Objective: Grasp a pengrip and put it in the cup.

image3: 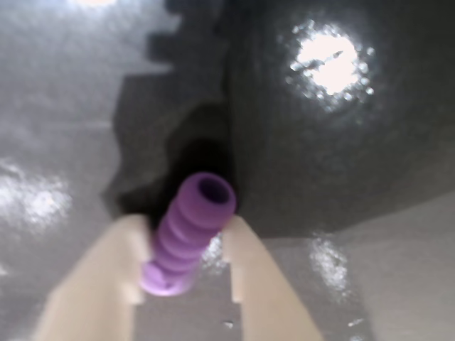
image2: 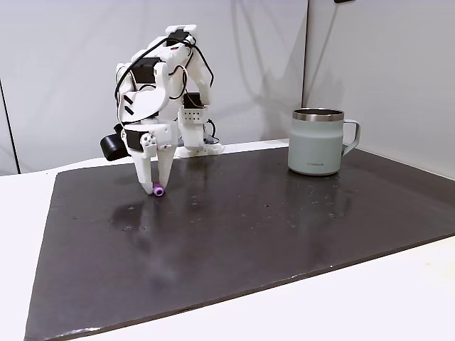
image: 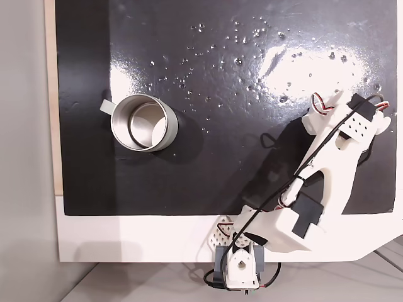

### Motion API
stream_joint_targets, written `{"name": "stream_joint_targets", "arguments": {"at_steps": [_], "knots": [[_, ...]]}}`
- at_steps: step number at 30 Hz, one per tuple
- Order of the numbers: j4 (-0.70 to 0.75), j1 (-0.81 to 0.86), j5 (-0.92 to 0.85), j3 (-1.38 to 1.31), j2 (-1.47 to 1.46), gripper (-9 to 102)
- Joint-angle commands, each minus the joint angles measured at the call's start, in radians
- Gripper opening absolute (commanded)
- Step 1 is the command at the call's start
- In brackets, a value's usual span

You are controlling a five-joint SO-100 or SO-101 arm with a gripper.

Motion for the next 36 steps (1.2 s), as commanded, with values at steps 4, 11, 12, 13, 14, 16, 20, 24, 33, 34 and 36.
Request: {"name": "stream_joint_targets", "arguments": {"at_steps": [4,11,12,13,14,16,20,24,33,34,36], "knots": [[0.16,0.0,0.002,-0.092,-0.002,0],[0.511,-0.084,0.035,-0.442,-0.072,0],[0.538,-0.104,0.044,-0.48,-0.074,0],[0.554,-0.126,0.052,-0.505,-0.067,0],[0.557,-0.147,0.058,-0.512,-0.048,0],[0.557,-0.195,0.067,-0.515,0.002,0],[0.552,-0.311,0.071,-0.488,0.126,0],[0.54,-0.462,0.077,-0.486,0.229,0],[0.431,-0.838,0.015,-0.42,0.495,0],[0.4,-0.881,0.002,-0.393,0.531,0],[0.331,-0.959,-0.023,-0.322,0.603,0]]}}
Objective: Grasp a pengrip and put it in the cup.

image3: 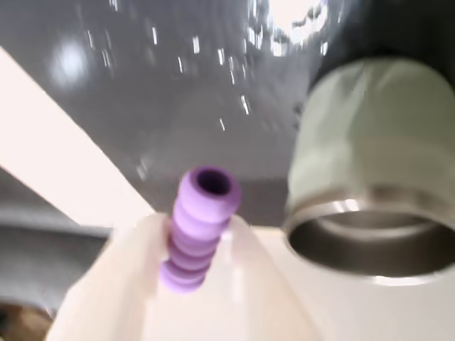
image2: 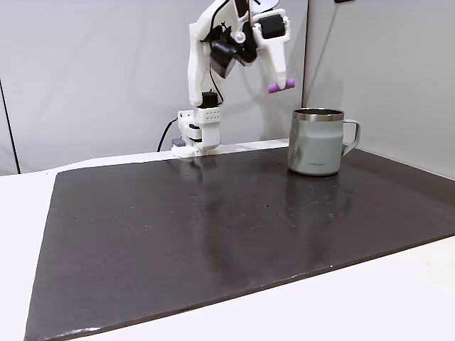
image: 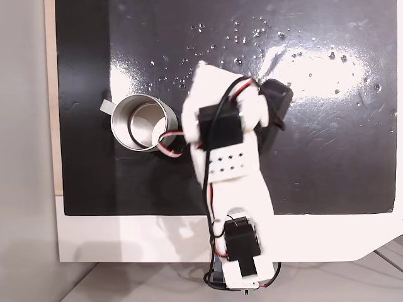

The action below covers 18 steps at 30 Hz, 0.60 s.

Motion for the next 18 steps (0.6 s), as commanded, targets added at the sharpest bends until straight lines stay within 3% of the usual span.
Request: {"name": "stream_joint_targets", "arguments": {"at_steps": [1,5,11,18], "knots": [[-0.124,-0.132,-0.048,0.097,0.163,0],[-0.299,-0.244,-0.084,0.285,0.291,0],[-0.325,-0.364,-0.109,0.419,0.334,0],[-0.39,-0.371,-0.126,0.526,0.364,0]]}}
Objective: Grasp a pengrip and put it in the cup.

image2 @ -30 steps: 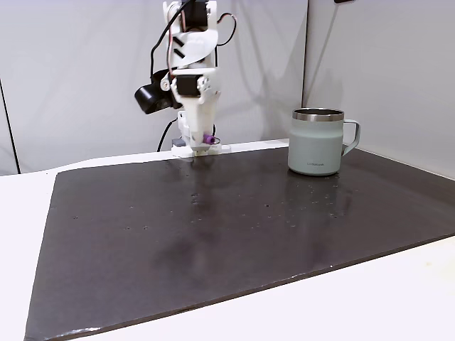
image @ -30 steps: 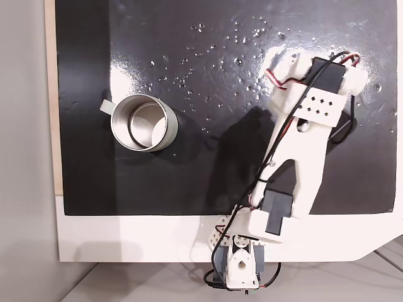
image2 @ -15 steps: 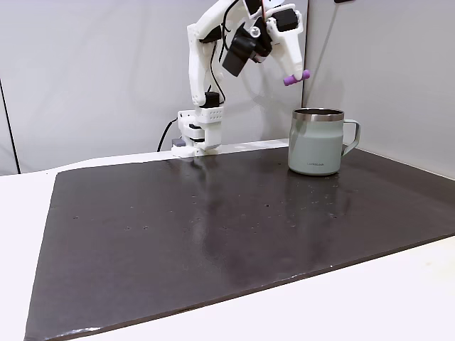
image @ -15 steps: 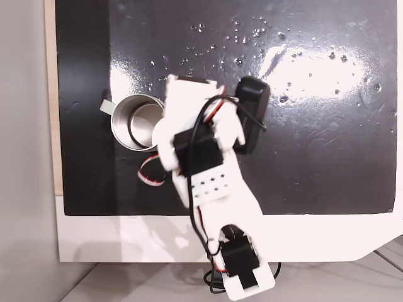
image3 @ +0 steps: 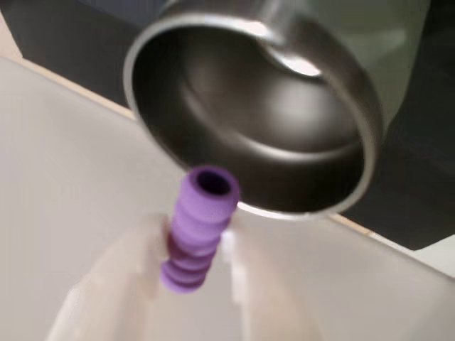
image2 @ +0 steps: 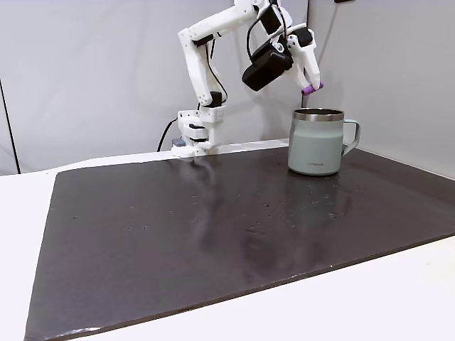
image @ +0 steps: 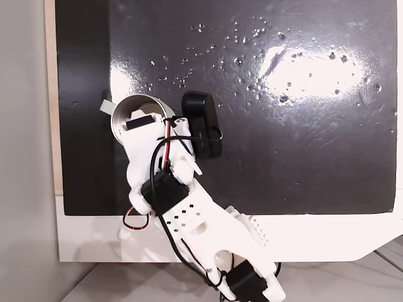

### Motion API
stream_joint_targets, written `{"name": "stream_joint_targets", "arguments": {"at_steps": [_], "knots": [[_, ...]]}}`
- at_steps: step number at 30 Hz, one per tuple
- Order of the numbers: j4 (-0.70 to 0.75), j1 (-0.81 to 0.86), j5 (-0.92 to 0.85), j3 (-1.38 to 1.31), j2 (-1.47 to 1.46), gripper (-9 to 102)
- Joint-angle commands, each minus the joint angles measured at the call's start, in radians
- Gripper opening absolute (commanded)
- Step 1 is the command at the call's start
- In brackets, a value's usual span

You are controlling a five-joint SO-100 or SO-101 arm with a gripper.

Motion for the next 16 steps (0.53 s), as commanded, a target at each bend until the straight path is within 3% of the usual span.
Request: {"name": "stream_joint_targets", "arguments": {"at_steps": [1,3,5,16], "knots": [[-0.031,-0.012,-0.009,0.006,0.048,4],[-0.031,-0.012,0.0,0.009,0.051,18],[-0.031,-0.012,0.008,0.011,0.057,26],[-0.031,-0.011,0.003,0.012,0.071,26]]}}
